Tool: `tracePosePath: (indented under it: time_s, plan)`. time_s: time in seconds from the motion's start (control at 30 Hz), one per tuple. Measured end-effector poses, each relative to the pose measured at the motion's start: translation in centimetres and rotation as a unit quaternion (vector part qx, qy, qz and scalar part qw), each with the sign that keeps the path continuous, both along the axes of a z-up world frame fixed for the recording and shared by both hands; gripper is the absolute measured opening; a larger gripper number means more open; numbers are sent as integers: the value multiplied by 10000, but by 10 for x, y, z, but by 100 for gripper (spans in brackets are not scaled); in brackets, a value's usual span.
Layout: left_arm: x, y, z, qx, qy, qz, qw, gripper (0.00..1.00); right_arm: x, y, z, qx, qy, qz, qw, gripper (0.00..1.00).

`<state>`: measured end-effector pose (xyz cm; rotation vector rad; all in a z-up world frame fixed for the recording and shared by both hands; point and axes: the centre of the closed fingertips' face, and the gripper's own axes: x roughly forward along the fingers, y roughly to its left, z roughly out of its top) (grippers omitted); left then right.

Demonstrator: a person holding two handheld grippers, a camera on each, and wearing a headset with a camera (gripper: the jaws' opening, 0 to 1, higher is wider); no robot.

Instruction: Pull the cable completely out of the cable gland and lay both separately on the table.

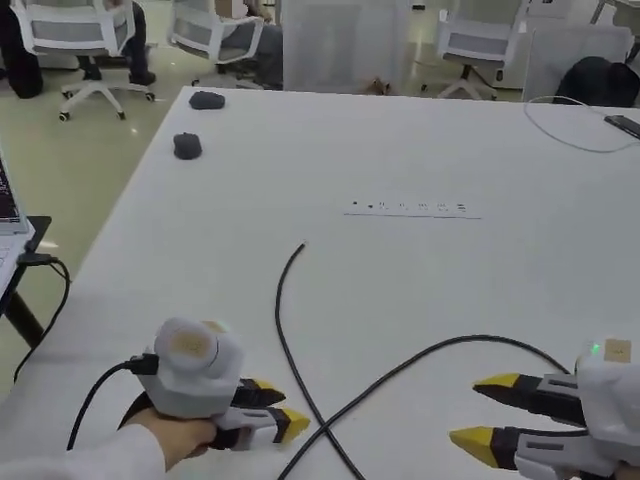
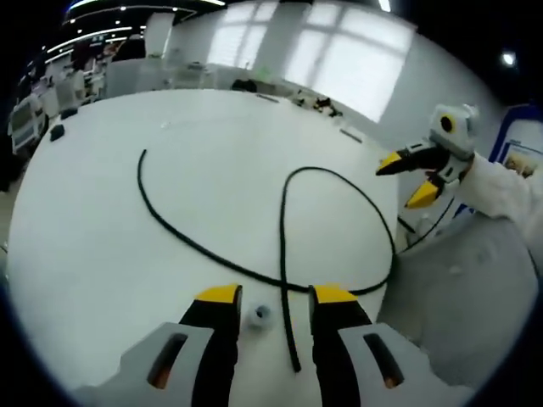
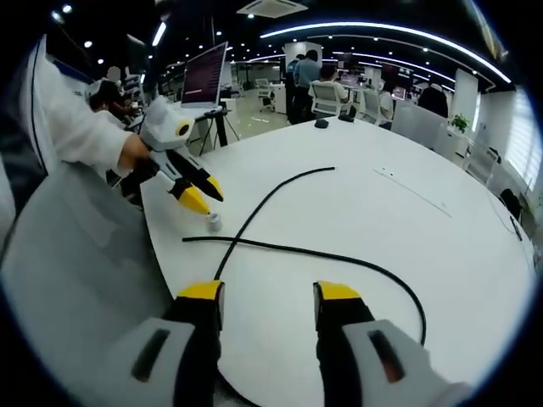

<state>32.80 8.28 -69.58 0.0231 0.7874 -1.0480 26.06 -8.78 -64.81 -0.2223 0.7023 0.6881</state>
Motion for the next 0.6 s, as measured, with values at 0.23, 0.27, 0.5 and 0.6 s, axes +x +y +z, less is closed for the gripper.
tracePosePath:
  time_s: [0.23, 0.27, 0.5, 0.6]
  plan:
    - [-18, 19, 52, -202, -275, 234, 9991, 50, -19, -20, 9, 141, 266, -282, 9991, 67]
    - [-19, 20, 55, -229, -279, 270, 9990, 51, -23, -24, 13, 239, 318, -369, 9985, 68]
    - [-45, 47, 102, -382, -637, 777, 9942, 63, -35, -52, 29, 900, 490, -1252, 9868, 72]
    - [-52, 55, 110, -344, -672, 977, 9923, 64, -34, -64, 37, 1277, 437, -1670, 9767, 72]
